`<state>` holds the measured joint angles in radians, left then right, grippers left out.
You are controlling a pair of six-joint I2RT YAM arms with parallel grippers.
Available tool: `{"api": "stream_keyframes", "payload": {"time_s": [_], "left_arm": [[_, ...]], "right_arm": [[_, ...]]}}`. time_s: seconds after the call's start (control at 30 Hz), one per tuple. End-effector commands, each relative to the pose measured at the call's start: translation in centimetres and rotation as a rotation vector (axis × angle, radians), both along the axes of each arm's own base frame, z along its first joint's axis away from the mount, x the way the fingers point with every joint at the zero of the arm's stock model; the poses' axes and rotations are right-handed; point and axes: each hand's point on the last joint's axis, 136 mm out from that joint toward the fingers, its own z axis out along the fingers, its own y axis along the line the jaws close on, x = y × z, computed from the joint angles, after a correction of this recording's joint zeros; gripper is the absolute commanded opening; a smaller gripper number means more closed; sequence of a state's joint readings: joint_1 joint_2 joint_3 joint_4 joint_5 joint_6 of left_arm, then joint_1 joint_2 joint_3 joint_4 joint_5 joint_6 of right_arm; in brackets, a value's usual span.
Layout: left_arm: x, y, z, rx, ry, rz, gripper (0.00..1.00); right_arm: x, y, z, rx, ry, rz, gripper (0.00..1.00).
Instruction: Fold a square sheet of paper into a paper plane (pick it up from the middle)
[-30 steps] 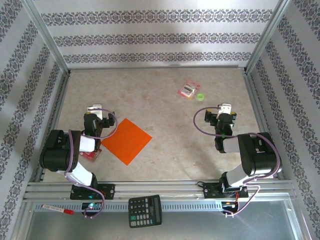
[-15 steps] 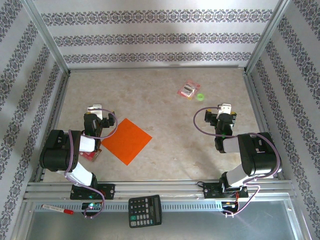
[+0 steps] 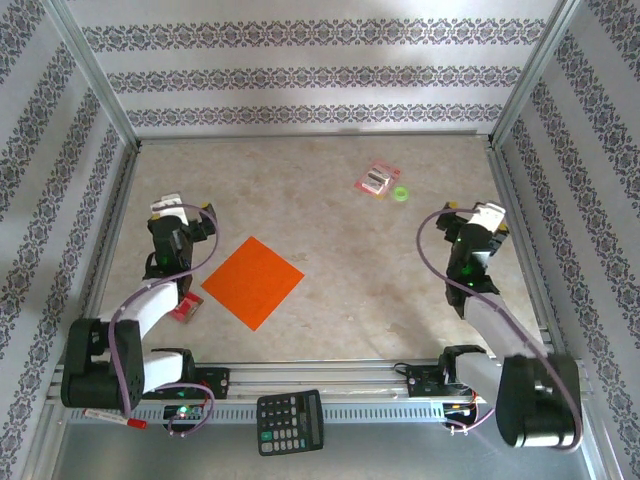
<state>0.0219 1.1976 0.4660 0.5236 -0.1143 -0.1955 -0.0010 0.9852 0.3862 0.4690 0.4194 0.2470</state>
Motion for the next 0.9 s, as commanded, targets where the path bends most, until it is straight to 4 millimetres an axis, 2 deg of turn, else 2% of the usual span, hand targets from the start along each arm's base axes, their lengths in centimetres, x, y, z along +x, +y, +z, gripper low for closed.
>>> {"api": "stream_keyframes", "payload": {"time_s": [0.0,0.1,0.17,0.23,0.3,0.4,0.5,0.63,0.7,0.87], "left_arm": [[-1.2,-1.8,-1.7,-0.207,0.132,-0.043,1.0],[-1.4,-6.3,-1.9,-0.418,0.198,-0.203,1.0],[-2.1,-9.7,-2.3,-0.483,0.269,-0.304,1.0],[-3.6,-12.4,-3.0,-0.415,0.392,-0.356,1.0],[-5.2,-14.2,-3.7,-0.26,0.516,-0.379,1.0],[-7.6,-15.6,-5.3,-0.035,0.705,-0.396,1.0],[-9.3,-16.6,-7.1,0.087,0.844,-0.422,1.0],[-10.5,-15.8,-9.3,0.136,0.969,-0.392,1.0],[-11.0,-15.4,-9.8,0.14,1.003,-0.37,1.0],[-11.7,-16.7,-11.7,0.067,1.061,-0.4,0.99]], "right_arm": [[-1.1,2.0,-1.3,0.181,0.085,0.093,0.98],[-0.6,6.0,-0.8,0.277,0.145,0.271,0.98],[-0.5,8.8,-1.2,0.273,0.233,0.366,0.98],[-0.6,12.1,-1.5,0.247,0.305,0.476,0.98],[-0.9,14.7,-1.8,0.217,0.343,0.562,0.98],[-1.1,17.4,-2.0,0.171,0.371,0.639,0.98],[-0.8,18.7,-2.2,0.163,0.39,0.671,0.98],[-0.6,19.2,-2.4,0.16,0.403,0.683,0.98],[-0.6,19.0,-2.6,0.158,0.4,0.677,0.98],[-0.4,19.1,-2.8,0.163,0.39,0.68,0.98]]}}
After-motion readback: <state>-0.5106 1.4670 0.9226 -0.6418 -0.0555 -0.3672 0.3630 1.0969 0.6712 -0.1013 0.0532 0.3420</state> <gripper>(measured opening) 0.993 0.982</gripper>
